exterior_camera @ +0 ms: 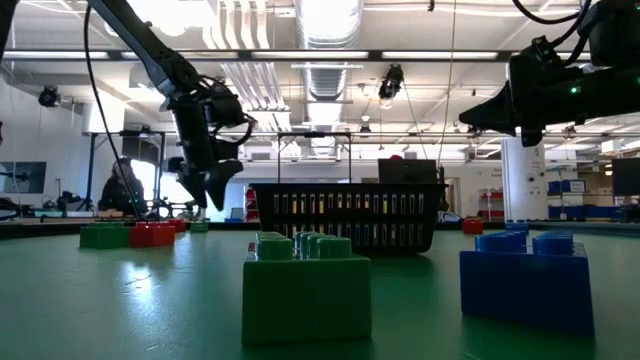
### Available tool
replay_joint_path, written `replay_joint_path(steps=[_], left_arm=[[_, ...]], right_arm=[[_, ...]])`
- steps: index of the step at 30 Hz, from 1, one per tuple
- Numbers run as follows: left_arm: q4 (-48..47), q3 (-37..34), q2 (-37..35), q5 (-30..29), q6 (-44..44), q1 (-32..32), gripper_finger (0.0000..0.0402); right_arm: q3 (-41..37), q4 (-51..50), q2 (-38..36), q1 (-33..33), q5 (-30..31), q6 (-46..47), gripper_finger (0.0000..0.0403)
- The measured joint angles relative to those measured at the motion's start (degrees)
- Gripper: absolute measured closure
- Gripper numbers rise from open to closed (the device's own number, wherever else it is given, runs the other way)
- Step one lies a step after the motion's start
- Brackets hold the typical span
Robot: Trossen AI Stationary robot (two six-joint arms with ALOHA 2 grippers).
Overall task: Sort & place blocks by color
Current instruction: Put the green game piece into the blue bin
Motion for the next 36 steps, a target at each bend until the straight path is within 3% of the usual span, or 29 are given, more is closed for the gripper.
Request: replay_joint_path(steps=[6,11,18,24,36], left_arm=[[-1.7,-1.3,-0.1,0.3,10.0,0.0,0.017],[0.8,-3.2,-0.1,0.3,13.3,0.1,0.017],[3.8,-3.4,0.0,0.6,14.0,1.3,0.017],[3.4,-4.4,0.0,5.0,16.2,1.9,0.0171],[4.1,-6.6,-0.2,4.6,19.2,2.7,0.0171]], right_arm=[[0.0,0.0,0.0,0.0,0.0,0.0,0.0394],[0.0,0.0,0.0,0.0,0.0,0.0,0.0394],[0.0,0.0,0.0,0.0,0.0,0.0,0.0394],[0.0,0.0,0.0,0.0,0.0,0.0,0.0394],[0.0,0.0,0.0,0.0,0.0,0.0,0.0394]])
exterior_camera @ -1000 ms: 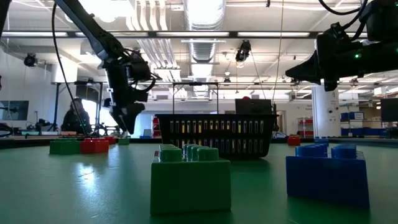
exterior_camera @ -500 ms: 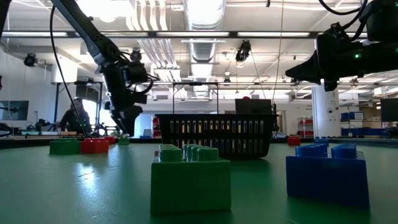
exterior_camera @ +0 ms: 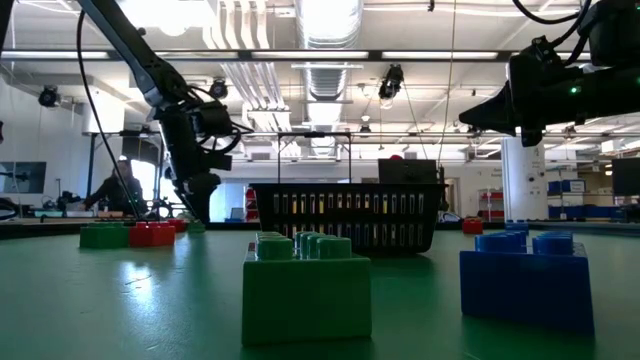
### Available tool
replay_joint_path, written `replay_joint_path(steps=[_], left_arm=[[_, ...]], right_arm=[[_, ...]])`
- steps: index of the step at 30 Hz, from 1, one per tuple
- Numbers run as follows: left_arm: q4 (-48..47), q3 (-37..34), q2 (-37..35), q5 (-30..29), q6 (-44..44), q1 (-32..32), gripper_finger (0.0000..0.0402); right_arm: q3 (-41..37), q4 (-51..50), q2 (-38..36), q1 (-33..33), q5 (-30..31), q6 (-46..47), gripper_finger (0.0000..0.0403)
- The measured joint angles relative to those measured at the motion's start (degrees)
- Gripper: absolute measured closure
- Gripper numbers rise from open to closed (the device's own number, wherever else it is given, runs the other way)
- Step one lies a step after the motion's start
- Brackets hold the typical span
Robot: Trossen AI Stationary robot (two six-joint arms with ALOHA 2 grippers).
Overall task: Sort & place blocks by color
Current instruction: Put the green game piece into the blue bin
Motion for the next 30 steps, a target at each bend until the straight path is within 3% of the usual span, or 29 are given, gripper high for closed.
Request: replay_joint_path(steps=[17,30], left_arm=[[-5.2,2.2,-2.4,-5.8,-1.6,0.6,0.0171],[-3.0,1.7,2.1,-3.4,0.4,1.1,0.0176]], right_arm=[[0.0,0.0,0.0,0.0,0.0,0.0,0.0394],[0.0,0.0,0.0,0.0,0.0,0.0,0.0394]])
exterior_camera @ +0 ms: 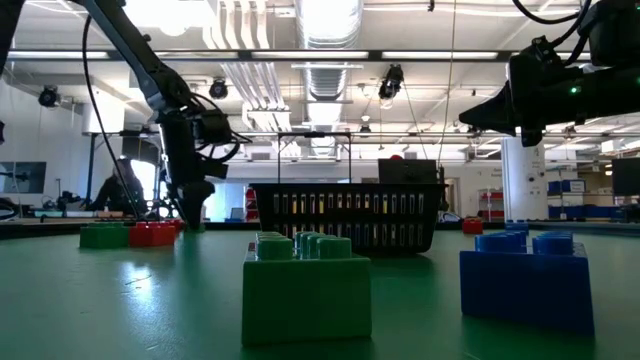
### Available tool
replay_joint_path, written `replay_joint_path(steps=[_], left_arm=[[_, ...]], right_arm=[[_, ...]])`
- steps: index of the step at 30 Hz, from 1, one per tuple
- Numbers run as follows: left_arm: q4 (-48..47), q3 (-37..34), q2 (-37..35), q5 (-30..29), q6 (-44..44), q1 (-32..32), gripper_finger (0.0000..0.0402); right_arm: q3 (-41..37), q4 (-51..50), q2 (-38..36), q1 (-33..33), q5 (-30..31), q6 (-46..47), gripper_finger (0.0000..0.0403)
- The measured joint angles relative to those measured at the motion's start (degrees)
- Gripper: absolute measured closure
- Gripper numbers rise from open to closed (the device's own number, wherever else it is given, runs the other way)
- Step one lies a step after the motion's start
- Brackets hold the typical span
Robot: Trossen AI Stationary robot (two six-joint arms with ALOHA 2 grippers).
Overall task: Sort & place blocks by color
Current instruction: Put the green game piece into the blue bin
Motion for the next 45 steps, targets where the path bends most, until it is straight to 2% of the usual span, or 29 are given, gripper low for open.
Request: replay_joint_path(steps=[4,16,24,30,35,40,45], left_arm=[[0.1,0.4,-0.1,1.5,0.6,0.0,0.0205],[4.1,0.4,-0.4,12.2,-2.6,0.0,0.0275],[3.5,0.2,-0.9,17.4,-3.2,-0.6,0.0299],[-2.9,0.0,-2.2,20.8,-2.0,-2.8,0.0302],[-7.9,-0.2,-6.4,20.0,0.5,-6.2,0.0284],[-11.2,-0.1,-10.5,19.8,-14.5,-9.4,0.0236],[-19.9,-0.3,-12.9,16.2,-27.5,-13.7,0.0173]], right_arm=[[0.0,0.0,0.0,0.0,0.0,0.0,0.0394],[0.0,0.0,0.0,0.0,0.0,0.0,0.0394],[0.0,0.0,0.0,0.0,0.0,0.0,0.0394],[0.0,0.0,0.0,0.0,0.0,0.0,0.0394],[0.0,0.0,0.0,0.0,0.0,0.0,0.0394],[0.0,0.0,0.0,0.0,0.0,0.0,0.0394],[0.0,0.0,0.0,0.0,0.0,0.0,0.0394]])
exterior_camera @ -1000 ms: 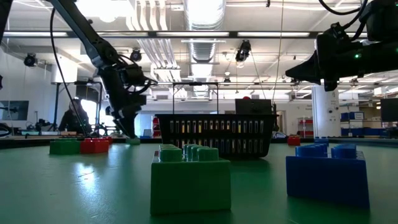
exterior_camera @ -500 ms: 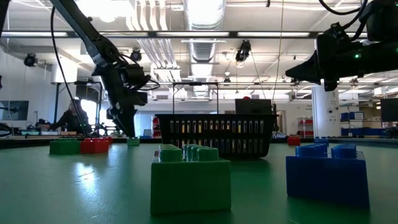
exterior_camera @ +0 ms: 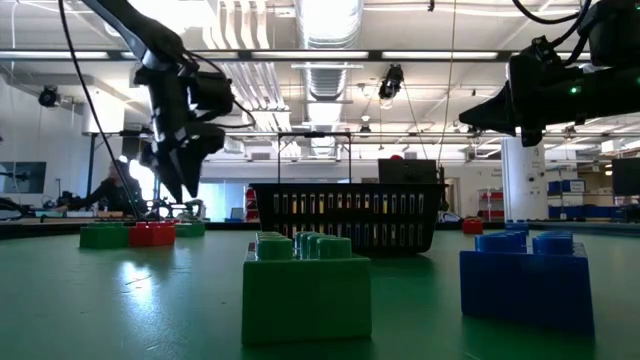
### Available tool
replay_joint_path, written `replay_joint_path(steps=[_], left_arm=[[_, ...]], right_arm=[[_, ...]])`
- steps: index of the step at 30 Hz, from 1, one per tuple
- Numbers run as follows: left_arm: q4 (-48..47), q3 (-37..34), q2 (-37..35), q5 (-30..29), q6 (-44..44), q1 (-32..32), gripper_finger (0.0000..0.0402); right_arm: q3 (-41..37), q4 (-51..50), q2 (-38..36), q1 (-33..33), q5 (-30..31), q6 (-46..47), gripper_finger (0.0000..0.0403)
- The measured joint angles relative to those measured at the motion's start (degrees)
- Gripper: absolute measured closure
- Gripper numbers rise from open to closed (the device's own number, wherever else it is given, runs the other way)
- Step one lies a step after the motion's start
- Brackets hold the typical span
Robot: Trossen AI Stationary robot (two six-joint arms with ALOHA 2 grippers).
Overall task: Sort & place blocks by color
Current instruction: Put the green game piece into the blue bin
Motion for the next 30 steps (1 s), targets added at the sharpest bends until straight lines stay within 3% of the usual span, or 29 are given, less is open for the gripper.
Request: replay_joint_path(steps=[6,12,18,24,30], left_arm=[[3.1,-2.4,-0.4,-7.5,-10.6,-6.4,0.0125],[9.8,-4.7,0.8,-14.5,-14.9,-8.1,0.0119],[12.4,-8.4,0.8,-14.4,-16.2,-8.2,0.0118],[21.8,-13.3,0.9,-14.4,-16.6,-8.2,0.0123],[25.0,-15.1,0.8,-14.9,-15.6,-8.1,0.0174]], right_arm=[[0.0,0.0,0.0,0.0,0.0,0.0,0.0394],[0.0,0.0,0.0,0.0,0.0,0.0,0.0394],[0.0,0.0,0.0,0.0,0.0,0.0,0.0394],[0.0,0.0,0.0,0.0,0.0,0.0,0.0394],[0.0,0.0,0.0,0.0,0.0,0.0,0.0394]])
